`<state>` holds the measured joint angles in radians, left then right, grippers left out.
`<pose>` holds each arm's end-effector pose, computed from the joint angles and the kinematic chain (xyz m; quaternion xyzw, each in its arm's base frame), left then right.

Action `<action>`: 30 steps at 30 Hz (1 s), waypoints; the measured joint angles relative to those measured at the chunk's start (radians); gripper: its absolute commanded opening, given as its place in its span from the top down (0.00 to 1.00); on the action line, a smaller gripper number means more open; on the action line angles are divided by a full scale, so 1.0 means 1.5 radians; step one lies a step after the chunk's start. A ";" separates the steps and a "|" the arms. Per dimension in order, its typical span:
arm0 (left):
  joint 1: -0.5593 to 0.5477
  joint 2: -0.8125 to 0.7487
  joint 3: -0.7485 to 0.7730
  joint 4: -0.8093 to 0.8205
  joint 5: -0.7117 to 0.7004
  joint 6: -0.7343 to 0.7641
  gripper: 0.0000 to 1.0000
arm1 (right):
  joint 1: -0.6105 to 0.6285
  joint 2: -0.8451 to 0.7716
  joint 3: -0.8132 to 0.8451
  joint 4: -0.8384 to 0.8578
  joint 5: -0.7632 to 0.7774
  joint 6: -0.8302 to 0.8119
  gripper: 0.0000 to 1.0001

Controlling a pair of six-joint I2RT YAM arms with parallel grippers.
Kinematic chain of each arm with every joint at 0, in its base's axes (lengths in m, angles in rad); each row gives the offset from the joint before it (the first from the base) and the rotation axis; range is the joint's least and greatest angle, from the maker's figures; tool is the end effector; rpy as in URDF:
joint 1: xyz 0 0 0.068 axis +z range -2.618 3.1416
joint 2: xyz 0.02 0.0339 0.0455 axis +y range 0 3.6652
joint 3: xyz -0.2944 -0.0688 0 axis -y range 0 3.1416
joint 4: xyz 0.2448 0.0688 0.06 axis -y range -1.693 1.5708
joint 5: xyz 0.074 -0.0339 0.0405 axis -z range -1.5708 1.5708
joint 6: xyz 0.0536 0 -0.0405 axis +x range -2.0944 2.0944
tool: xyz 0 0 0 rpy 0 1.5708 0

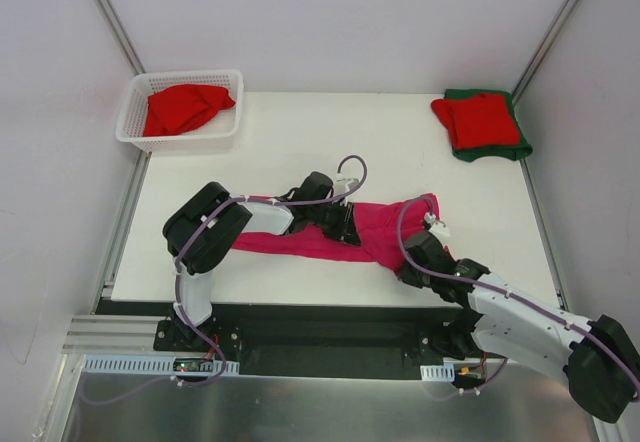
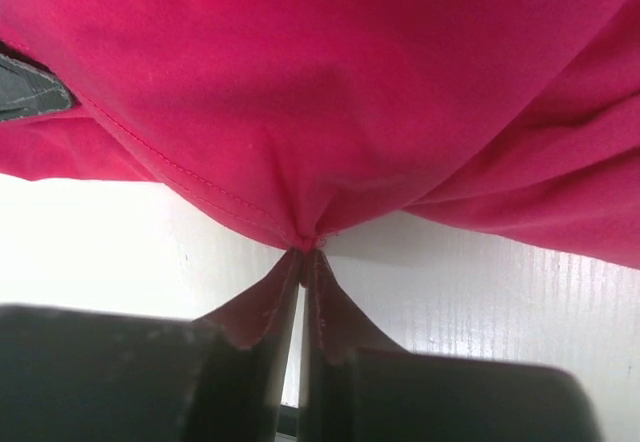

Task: Fold and stack the t-shirts
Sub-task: Fold the other side of the tshirt into a rectangle

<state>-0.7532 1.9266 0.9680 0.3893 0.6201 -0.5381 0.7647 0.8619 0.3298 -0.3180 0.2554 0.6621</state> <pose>0.2788 -0.3041 0.1602 0.2353 0.8148 -0.4889 0.2041 0.1196 0.0960 0.1699 -0.0027 0.9292 0.1388 0.3424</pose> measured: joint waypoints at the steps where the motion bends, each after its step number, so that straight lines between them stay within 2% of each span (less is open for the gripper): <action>1: 0.000 0.000 0.000 0.000 0.000 0.000 0.96 | 0.000 0.001 0.000 0.000 0.000 0.000 0.99; 3: 0.000 0.000 0.000 0.000 0.000 -0.002 0.98 | 0.000 0.003 0.000 -0.001 0.002 0.000 0.99; 11: 0.000 0.000 0.000 0.000 0.000 -0.003 0.98 | 0.013 -0.009 0.003 -0.030 0.019 0.000 0.99; 22: -0.001 0.000 0.000 0.001 0.002 -0.004 0.98 | 0.022 -0.129 0.095 -0.176 0.074 -0.005 0.99; 30: -0.005 -0.003 0.000 0.000 0.006 -0.003 0.98 | 0.023 -0.098 0.143 -0.207 0.101 -0.030 0.99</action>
<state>-0.7605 1.9228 0.9680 0.3889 0.6292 -0.5430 0.7994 0.7151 0.5442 -0.6277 0.4068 0.6178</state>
